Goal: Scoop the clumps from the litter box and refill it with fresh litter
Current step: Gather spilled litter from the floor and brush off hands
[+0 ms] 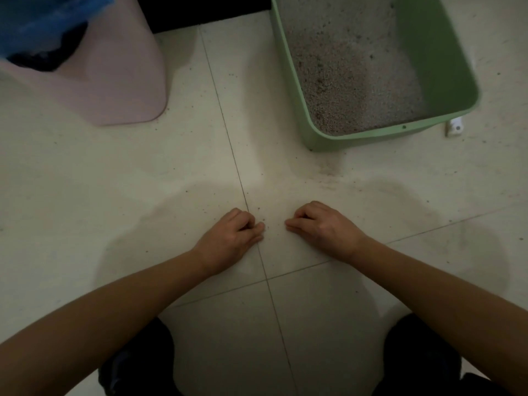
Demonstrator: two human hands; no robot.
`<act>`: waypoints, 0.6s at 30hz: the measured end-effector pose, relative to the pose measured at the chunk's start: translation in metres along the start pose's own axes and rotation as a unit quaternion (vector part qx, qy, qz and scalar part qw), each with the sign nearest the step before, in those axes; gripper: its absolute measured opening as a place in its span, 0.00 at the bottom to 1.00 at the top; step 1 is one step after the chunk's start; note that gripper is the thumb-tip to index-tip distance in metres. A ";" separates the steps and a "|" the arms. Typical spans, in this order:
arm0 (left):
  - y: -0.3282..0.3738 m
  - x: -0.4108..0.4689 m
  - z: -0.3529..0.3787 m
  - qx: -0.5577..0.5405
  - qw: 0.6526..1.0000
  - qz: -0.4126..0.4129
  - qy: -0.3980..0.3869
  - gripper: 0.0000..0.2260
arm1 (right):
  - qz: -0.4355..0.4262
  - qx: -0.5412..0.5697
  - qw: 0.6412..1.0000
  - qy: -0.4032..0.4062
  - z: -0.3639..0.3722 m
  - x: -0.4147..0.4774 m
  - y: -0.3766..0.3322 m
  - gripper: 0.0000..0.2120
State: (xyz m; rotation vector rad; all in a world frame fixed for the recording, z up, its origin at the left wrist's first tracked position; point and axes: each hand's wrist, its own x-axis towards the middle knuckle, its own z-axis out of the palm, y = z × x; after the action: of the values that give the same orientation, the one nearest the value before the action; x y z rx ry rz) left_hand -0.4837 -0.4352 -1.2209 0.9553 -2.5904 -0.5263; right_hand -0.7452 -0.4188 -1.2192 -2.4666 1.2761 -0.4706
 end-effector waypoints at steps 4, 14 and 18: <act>-0.004 0.003 -0.001 0.024 0.998 0.051 -0.023 0.05 | 0.032 0.003 0.999 -0.042 0.002 0.003 -0.008 0.09; -0.043 0.027 -0.067 0.069 0.998 -0.009 0.007 0.15 | 0.144 0.069 0.982 -0.098 -0.022 0.073 -0.025 0.06; -0.051 0.075 -0.165 0.132 0.967 -0.063 0.209 0.14 | 0.143 0.131 0.980 0.045 -0.066 0.170 -0.053 0.05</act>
State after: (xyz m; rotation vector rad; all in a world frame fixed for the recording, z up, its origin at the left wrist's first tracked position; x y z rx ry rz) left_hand -0.4395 -0.5586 -1.0853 1.1775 -2.2586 0.0024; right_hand -0.6428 -0.5394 -1.1138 -2.0284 1.4702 -0.6333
